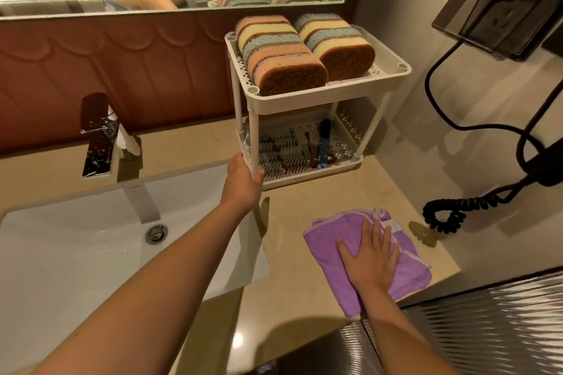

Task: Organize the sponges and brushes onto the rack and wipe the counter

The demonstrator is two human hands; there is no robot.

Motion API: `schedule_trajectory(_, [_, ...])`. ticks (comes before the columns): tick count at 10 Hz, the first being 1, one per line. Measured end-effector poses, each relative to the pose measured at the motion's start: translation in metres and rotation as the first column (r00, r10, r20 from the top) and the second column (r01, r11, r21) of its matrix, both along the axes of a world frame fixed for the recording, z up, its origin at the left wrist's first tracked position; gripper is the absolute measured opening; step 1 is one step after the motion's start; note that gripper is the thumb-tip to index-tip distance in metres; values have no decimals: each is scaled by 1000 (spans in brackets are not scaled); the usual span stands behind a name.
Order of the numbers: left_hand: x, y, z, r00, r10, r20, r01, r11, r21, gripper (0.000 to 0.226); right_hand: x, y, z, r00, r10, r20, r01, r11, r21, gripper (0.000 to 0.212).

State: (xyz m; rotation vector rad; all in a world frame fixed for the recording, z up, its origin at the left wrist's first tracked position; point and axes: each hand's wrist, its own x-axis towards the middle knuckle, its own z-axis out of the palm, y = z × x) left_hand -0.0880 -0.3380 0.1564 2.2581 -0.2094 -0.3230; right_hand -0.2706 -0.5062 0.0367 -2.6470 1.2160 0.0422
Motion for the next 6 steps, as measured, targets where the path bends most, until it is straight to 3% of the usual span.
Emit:
schedule_trajectory(2, [-15, 43, -31, 980, -168, -106, 186, 963, 196, 46, 7, 13, 12, 998, 37, -51, -37, 999, -4, 70])
schedule_trajectory(4, [-34, 98, -48, 926, -288, -245, 355, 885, 300, 38, 36, 68, 27, 944, 331, 7, -330, 943, -39, 75])
schedule_trajectory(5, [-41, 125, -47, 919, -277, -280, 360, 880, 309, 36, 50, 96, 32, 882, 470, -25, -470, 882, -34, 65])
schedule_trajectory(6, [-45, 156, -44, 934, -201, -294, 284, 919, 274, 35, 66, 133, 36, 795, 605, -48, -606, 795, -12, 73])
